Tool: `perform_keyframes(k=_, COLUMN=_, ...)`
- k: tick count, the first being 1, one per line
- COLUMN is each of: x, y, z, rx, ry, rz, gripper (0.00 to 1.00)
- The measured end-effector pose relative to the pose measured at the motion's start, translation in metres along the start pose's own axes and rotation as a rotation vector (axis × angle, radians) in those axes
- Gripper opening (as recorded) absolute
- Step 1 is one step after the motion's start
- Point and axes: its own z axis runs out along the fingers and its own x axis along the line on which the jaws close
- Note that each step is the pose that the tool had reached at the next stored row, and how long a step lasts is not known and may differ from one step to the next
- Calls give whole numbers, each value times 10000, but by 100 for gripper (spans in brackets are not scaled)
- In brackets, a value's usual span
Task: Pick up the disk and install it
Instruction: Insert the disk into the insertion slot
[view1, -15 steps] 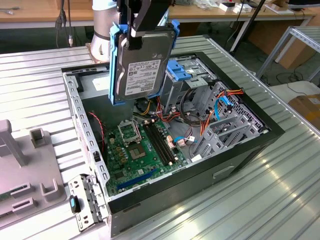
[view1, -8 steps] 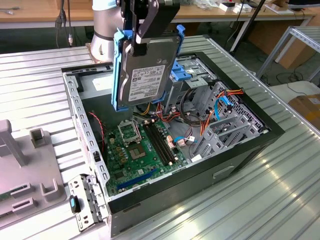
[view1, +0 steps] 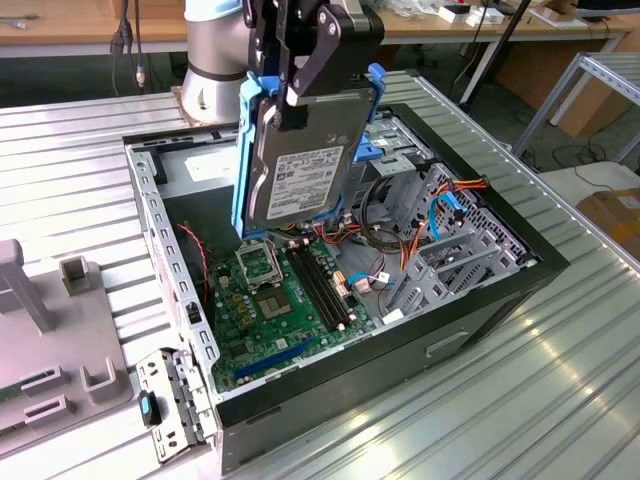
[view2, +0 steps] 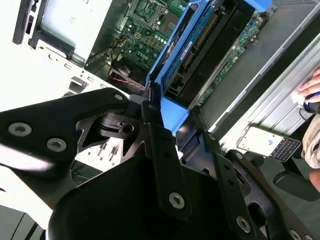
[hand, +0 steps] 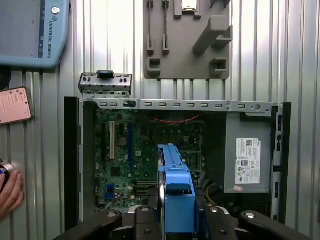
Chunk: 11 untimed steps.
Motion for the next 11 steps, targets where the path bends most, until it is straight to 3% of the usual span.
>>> perform_keyframes(k=5, x=80, y=-2, z=-3, rx=0, ry=0, rz=1, gripper=37)
perform_keyframes(k=11, x=82, y=-3, z=-3, rx=0, ry=0, rz=0, gripper=37)
